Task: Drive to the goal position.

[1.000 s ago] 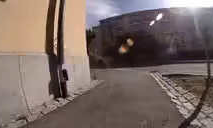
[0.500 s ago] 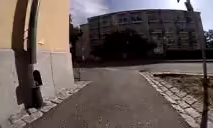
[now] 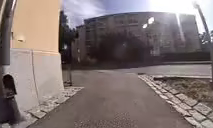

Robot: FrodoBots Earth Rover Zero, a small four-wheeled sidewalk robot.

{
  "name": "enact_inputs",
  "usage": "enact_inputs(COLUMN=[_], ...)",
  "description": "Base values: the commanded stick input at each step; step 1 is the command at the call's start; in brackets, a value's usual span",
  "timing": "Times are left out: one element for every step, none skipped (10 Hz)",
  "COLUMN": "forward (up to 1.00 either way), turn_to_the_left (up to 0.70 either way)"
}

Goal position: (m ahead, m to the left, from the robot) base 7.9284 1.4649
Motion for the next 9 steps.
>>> enact_inputs(forward=[0.70, 0.70, 0.70, 0.70, 0.70, 0.70, 0.70, 0.70, 0.70], turn_to_the_left=[0.00, 0.00, 0.00, 0.00, 0.00, 0.00, 0.00, 0.00, 0.00])
